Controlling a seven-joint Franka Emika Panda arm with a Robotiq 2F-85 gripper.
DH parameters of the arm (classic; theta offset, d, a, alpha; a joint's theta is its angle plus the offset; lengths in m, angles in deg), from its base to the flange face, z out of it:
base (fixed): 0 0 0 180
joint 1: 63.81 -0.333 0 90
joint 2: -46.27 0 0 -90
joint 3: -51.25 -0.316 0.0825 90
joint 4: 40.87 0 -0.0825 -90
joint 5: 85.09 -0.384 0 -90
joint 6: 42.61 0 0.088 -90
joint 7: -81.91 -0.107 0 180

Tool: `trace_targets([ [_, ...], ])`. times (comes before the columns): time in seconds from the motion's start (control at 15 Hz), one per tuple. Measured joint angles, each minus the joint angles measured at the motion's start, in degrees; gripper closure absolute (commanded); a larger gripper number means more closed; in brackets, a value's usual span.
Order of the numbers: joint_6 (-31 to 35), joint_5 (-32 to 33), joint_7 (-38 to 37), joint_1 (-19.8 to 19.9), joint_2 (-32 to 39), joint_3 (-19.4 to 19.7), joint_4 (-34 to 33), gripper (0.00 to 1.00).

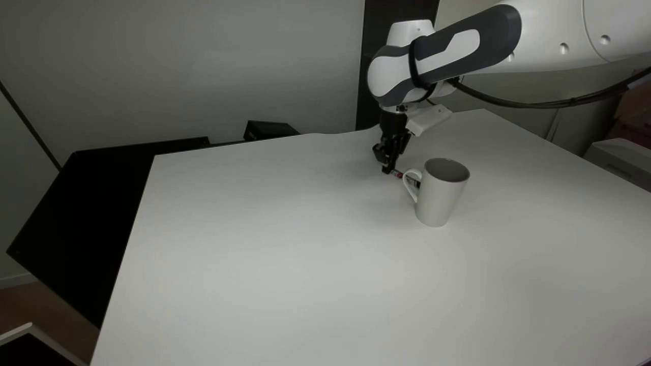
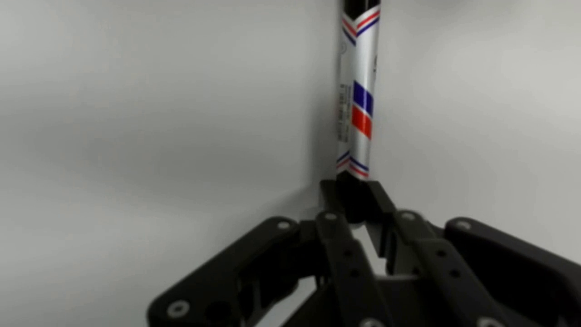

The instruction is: Put the black marker inside the mug

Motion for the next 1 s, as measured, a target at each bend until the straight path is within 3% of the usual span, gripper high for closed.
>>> trace_targets([
  [1.0, -0.5, 0.1, -26.8, 0.8, -2.4, 7.4, -5.1, 0.93],
])
